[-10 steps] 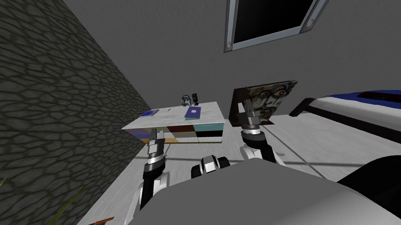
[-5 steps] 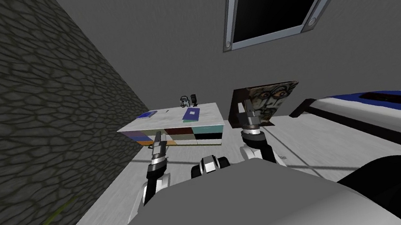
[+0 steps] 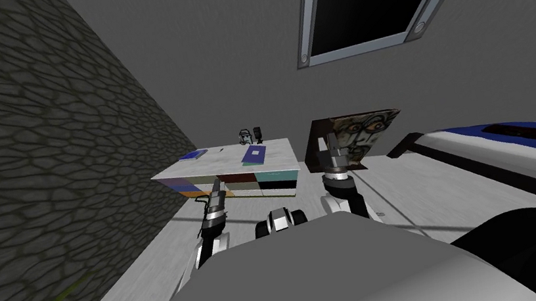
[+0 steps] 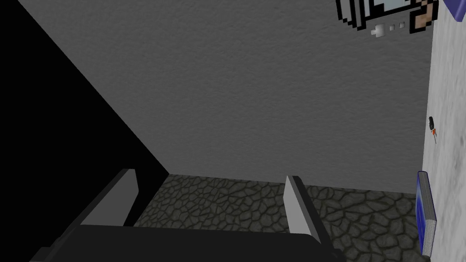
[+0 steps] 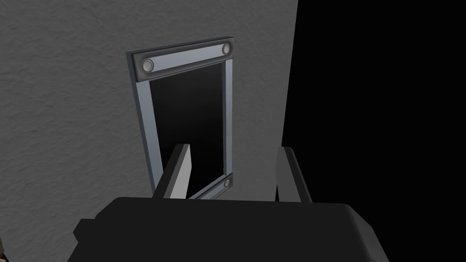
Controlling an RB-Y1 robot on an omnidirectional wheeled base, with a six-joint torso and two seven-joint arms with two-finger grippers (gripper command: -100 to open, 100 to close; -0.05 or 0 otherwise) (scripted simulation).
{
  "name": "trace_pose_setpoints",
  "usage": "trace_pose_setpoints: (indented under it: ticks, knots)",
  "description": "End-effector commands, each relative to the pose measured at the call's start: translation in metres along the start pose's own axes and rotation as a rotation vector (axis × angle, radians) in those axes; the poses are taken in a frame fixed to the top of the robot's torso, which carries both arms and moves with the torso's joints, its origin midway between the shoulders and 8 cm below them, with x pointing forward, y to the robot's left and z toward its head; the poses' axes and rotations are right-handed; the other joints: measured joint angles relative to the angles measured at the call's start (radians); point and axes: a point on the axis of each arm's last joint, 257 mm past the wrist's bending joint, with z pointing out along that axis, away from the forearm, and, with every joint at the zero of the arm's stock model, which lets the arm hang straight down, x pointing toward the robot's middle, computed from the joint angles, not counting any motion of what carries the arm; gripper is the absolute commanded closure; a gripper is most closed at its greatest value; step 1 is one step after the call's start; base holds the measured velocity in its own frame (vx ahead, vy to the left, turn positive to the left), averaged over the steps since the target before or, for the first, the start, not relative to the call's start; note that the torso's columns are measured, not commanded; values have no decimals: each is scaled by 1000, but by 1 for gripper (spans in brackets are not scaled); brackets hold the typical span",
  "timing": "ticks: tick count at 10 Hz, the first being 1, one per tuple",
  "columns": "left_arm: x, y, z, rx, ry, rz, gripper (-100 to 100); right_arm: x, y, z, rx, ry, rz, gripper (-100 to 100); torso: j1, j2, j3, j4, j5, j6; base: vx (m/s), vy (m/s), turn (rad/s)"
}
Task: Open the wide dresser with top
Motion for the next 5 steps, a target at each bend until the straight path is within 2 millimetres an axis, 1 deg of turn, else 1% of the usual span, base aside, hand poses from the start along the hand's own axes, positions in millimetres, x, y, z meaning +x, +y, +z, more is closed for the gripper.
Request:
trace_pose_setpoints:
  ticks: [1, 5]
  knots:
    - [4, 20, -8, -29, 13, 9, -100, 0, 0, 0, 0, 0, 0, 0, 0, 1, 0, 0, 0, 0, 65, -60, -18]
    - [13, 51, -20, -74, 30, 14, -100, 0, 0, 0, 0, 0, 0, 0, 1, 1, 0, 0, 0, 0, 65, -50, -17]
